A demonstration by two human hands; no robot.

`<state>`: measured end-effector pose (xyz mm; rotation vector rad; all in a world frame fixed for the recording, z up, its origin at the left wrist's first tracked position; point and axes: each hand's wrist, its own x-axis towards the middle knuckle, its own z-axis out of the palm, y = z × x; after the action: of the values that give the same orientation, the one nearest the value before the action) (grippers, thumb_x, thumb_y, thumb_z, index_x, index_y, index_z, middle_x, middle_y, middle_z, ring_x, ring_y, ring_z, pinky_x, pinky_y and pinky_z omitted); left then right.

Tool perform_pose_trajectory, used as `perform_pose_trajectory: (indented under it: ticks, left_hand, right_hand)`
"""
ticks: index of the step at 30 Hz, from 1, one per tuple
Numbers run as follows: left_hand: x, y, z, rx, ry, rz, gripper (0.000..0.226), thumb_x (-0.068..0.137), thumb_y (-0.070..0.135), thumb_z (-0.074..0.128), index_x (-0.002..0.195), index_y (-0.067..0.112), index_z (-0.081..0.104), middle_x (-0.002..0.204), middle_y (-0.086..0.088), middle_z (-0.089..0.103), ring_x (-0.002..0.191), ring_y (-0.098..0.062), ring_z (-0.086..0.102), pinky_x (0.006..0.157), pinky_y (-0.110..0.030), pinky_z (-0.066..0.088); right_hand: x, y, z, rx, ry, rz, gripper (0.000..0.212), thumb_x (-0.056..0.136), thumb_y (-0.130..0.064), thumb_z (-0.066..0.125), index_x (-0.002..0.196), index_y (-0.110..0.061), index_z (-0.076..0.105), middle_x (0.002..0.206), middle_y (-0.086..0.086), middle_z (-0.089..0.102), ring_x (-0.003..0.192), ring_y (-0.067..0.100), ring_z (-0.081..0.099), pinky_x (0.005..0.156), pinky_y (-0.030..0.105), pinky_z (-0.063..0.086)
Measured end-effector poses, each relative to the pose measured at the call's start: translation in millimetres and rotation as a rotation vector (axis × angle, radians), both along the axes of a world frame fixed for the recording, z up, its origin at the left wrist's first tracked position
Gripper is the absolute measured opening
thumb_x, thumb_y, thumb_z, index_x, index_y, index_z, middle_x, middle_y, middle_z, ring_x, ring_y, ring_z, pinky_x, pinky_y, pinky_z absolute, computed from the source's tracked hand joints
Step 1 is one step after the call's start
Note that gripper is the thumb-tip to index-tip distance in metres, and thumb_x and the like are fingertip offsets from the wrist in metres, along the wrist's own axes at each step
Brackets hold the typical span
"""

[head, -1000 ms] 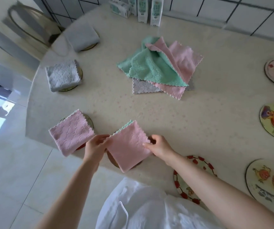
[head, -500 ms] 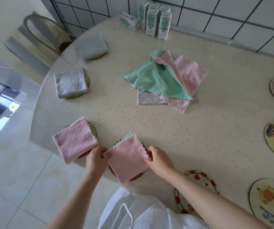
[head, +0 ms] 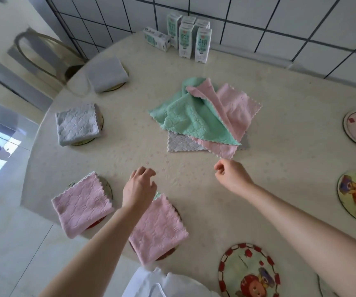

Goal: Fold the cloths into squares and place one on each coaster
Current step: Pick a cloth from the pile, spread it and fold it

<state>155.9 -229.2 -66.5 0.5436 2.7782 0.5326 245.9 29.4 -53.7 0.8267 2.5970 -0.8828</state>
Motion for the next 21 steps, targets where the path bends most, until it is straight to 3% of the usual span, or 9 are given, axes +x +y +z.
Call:
perform_pose_trajectory:
  ticks: [5,11,15,19,21]
  left_hand:
    - [-46.2,68.8,3.9,0.028,0.098,-0.192,0.027,0.084,0.008,0.059,0.11,0.013,0.065,0.112,-0.001,0.062,0.105,-0.024,0.054,0.069,-0.036,0.053]
    - [-99.1,159.1,9.9,0.025,0.224,-0.419,0.033,0.088,0.008,0.056,0.12,0.012,0.058,0.113,-0.003,0.06,0.105,-0.023,0.055,0.073,-0.036,0.053]
    - [-123.1,207.9,10.8,0.012,0.39,-0.571,0.034,0.079,0.006,0.061,0.113,0.011,0.057,0.11,-0.004,0.059,0.103,-0.024,0.055,0.077,-0.035,0.048]
    - [-145.2,235.8,-1.2,0.016,0.437,-0.696,0.059,0.067,-0.004,0.066,0.124,0.011,0.054,0.126,-0.005,0.056,0.117,-0.026,0.051,0.09,-0.038,0.047]
    - [-152.3,246.1,-3.3,-0.006,0.427,-0.722,0.058,0.069,-0.003,0.065,0.123,0.014,0.056,0.132,-0.003,0.053,0.123,-0.026,0.046,0.096,-0.038,0.042]
  right_hand:
    - [-35.4,52.5,16.3,0.116,0.098,-0.031,0.01,0.084,-0.018,0.059,0.093,-0.018,0.061,0.094,0.002,0.065,0.086,0.025,0.062,0.073,0.035,0.053]
    - [-64.3,82.6,15.1,0.26,0.038,0.016,0.031,0.087,-0.029,0.064,0.112,-0.014,0.053,0.115,0.007,0.055,0.095,0.029,0.06,0.075,0.038,0.051]
    - [-76.3,86.9,6.2,0.287,0.036,0.083,0.042,0.084,-0.038,0.066,0.114,-0.01,0.054,0.116,0.008,0.052,0.103,0.03,0.057,0.078,0.037,0.049]
    - [-85.7,86.8,3.6,0.314,0.094,0.069,0.015,0.089,-0.018,0.055,0.101,-0.01,0.061,0.108,0.006,0.049,0.1,0.029,0.055,0.069,0.034,0.045]
    - [-88.1,86.7,6.5,0.284,0.149,0.056,0.011,0.09,-0.013,0.051,0.092,-0.014,0.062,0.105,0.002,0.049,0.097,0.024,0.054,0.067,0.032,0.045]
